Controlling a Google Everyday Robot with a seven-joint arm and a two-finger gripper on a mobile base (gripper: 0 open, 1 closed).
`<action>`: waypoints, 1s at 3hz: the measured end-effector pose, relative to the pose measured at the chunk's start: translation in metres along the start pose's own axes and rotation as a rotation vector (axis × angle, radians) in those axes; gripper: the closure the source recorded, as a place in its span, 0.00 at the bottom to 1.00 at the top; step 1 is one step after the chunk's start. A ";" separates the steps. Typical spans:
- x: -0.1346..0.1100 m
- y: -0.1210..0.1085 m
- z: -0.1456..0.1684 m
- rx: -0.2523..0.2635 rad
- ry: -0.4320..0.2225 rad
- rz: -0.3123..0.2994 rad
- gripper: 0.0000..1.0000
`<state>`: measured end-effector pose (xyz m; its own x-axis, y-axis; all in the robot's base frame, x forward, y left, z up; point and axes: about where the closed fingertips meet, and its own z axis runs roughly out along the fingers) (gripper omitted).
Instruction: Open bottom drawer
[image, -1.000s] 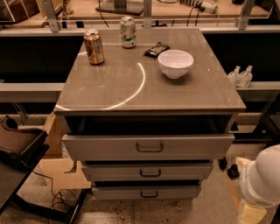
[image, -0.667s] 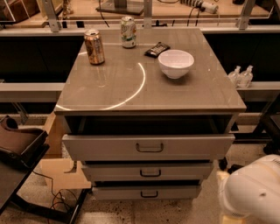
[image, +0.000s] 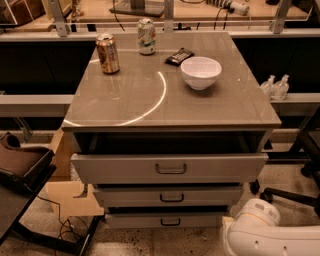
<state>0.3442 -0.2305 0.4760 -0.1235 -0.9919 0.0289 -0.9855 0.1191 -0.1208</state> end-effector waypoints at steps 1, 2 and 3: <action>-0.013 0.003 0.033 -0.010 0.011 0.010 0.00; -0.012 0.002 0.037 -0.002 0.015 0.060 0.00; -0.012 0.002 0.037 -0.002 0.015 0.061 0.00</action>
Offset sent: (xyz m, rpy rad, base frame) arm 0.0025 0.0107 -0.0309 -0.0079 0.0098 -0.0066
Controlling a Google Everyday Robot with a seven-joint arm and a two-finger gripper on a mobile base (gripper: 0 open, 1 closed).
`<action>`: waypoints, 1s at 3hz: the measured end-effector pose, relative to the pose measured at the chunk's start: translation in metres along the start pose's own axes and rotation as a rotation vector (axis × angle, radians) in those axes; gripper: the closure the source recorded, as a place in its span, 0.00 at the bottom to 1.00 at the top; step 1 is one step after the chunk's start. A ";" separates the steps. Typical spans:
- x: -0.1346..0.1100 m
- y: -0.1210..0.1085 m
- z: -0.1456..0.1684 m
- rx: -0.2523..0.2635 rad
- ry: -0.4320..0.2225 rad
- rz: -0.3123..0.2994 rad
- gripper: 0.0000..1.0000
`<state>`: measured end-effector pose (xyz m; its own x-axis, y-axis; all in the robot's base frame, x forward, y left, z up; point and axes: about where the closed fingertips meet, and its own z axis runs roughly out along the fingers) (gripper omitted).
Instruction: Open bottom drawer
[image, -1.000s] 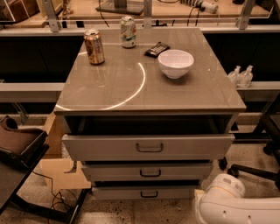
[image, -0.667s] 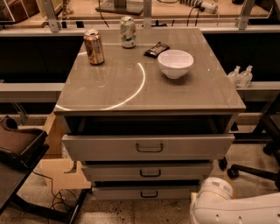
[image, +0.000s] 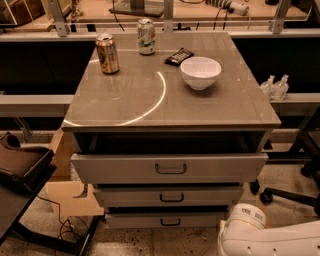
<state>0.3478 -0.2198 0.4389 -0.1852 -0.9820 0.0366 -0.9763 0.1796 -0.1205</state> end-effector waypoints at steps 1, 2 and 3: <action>-0.008 0.000 0.017 -0.006 -0.046 0.006 0.00; -0.023 -0.002 0.044 -0.016 -0.090 0.006 0.00; -0.044 -0.006 0.067 -0.021 -0.111 -0.014 0.00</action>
Offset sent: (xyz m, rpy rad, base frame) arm 0.0206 0.0385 -0.0838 0.1442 -0.0033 0.0052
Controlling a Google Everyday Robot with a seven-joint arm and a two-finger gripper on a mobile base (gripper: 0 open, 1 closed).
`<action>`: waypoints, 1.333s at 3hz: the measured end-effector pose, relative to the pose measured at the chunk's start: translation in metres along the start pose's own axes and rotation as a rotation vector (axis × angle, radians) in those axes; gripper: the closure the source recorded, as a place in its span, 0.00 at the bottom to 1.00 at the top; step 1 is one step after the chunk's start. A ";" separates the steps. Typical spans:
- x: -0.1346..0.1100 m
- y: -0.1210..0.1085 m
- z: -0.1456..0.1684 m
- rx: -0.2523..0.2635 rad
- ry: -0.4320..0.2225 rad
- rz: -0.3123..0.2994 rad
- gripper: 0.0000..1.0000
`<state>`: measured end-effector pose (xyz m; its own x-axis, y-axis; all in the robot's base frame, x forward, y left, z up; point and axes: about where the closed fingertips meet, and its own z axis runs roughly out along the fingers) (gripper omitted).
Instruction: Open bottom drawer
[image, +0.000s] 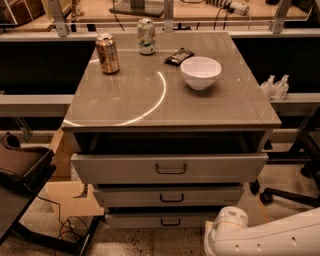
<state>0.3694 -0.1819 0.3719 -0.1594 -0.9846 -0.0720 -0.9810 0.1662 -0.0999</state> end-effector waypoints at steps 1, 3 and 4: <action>-0.019 -0.004 0.018 0.003 -0.005 -0.030 0.00; -0.081 -0.007 0.055 0.018 -0.037 -0.109 0.00; -0.081 -0.007 0.055 0.018 -0.037 -0.109 0.00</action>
Offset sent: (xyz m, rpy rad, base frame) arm 0.0238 0.0756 -0.0497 -0.0137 -0.0284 0.1100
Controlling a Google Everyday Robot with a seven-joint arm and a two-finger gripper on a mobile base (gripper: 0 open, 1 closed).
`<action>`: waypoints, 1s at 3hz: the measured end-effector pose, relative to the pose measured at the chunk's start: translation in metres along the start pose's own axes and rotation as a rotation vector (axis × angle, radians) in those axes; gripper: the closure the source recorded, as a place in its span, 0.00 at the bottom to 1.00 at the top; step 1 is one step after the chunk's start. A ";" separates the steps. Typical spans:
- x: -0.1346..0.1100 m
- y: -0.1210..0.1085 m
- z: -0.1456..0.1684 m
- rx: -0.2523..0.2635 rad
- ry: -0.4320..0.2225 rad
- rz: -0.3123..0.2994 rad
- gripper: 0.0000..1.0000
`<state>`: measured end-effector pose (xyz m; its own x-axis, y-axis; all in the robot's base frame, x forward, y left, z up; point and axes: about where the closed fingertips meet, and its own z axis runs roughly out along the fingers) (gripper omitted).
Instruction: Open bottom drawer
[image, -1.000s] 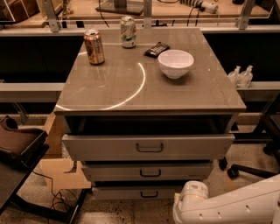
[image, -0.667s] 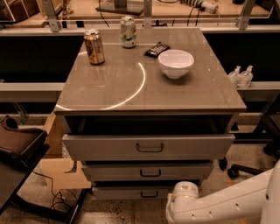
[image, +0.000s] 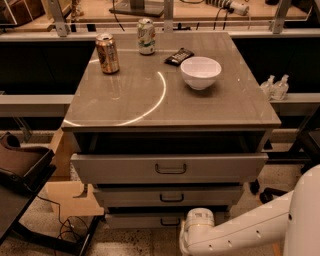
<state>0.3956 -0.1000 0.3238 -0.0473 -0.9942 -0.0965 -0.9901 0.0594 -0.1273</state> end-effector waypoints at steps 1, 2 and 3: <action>-0.004 -0.002 0.007 0.018 0.003 -0.021 0.00; -0.012 -0.004 0.022 0.028 0.010 -0.071 0.00; -0.026 -0.007 0.042 0.020 -0.001 -0.127 0.00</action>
Offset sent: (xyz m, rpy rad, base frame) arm 0.0136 0.0268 -0.0347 -0.0369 -0.0535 0.1261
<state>0.4095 -0.0706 0.2857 0.0784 -0.9938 -0.0789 -0.9852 -0.0652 -0.1585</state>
